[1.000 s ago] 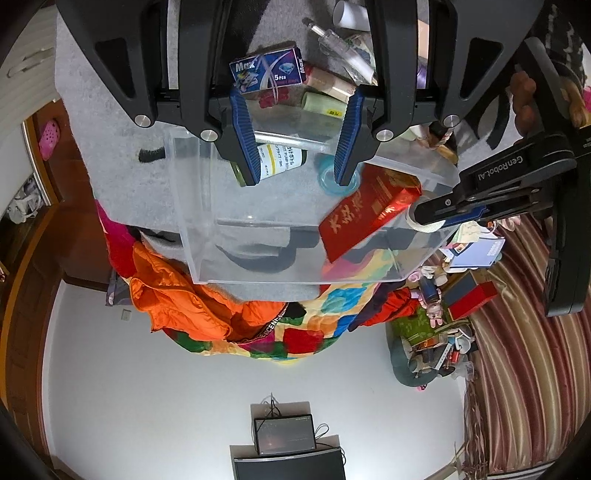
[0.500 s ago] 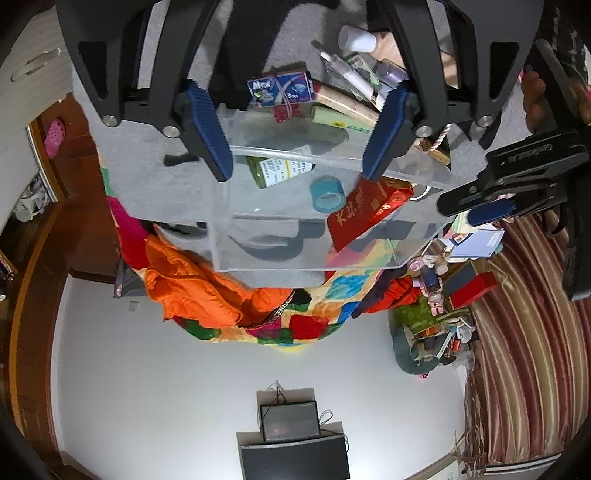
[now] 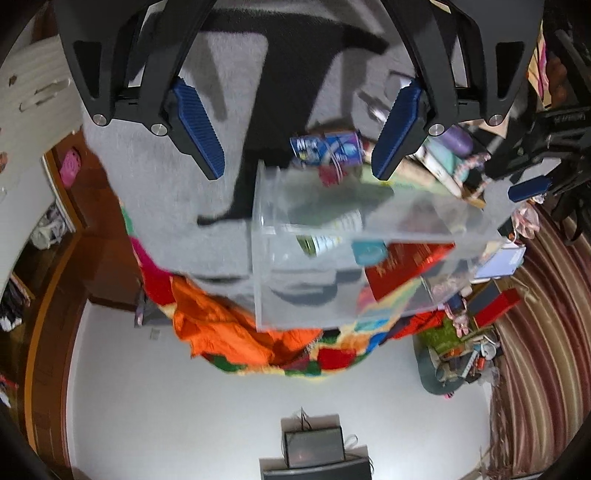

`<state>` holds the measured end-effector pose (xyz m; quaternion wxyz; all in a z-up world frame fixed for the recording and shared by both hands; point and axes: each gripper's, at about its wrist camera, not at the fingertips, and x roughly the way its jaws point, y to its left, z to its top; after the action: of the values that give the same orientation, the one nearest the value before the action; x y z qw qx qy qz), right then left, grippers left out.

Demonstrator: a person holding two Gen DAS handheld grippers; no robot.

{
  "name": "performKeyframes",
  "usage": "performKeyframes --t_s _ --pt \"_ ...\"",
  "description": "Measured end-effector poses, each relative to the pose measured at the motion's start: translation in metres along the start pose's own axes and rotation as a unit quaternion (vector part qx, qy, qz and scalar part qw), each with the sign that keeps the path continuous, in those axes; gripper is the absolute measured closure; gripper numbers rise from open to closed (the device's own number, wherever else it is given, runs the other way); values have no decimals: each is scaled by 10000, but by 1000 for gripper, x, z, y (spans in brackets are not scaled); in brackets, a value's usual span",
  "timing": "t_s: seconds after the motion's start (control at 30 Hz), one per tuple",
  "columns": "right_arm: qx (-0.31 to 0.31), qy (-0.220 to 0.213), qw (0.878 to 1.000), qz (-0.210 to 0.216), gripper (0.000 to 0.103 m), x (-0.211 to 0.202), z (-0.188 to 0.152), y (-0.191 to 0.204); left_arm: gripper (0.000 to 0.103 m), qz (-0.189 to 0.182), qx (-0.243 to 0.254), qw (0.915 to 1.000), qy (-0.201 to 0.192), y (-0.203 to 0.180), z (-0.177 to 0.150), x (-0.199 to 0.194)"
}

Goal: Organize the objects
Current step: 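Grasp the blue Max box with the right tool while the left grasps the beige tube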

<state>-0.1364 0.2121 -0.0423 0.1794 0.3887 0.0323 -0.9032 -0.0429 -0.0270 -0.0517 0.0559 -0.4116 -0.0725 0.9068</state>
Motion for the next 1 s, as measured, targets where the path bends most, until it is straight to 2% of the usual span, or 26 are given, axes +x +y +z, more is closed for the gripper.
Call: performKeyframes --t_s 0.17,0.23,0.33,0.53,0.73,0.77,0.93,1.0 --pt "85 240 9997 34 24 14 -10 -5 14 -153 253 9992 276 -18 -20 11" --pt "111 272 9995 95 24 17 -12 -5 12 -112 349 9991 190 -25 -25 11" --pt "106 333 9991 244 24 24 -13 -2 11 -361 399 9982 270 -32 -26 11" --pt "42 391 9989 258 24 38 -13 5 11 -495 676 9960 307 -45 -35 8" --pt "105 459 9978 469 50 43 -16 3 12 -558 1011 9924 419 -53 -36 11" --pt "92 441 9978 487 58 41 -16 3 12 -566 1058 9918 428 -55 -35 13" --pt "70 341 9986 410 58 35 -15 3 12 -630 1241 9891 475 -64 -29 24" --pt "76 293 9988 374 58 31 -15 1 17 -629 1309 9883 467 -66 -29 25"
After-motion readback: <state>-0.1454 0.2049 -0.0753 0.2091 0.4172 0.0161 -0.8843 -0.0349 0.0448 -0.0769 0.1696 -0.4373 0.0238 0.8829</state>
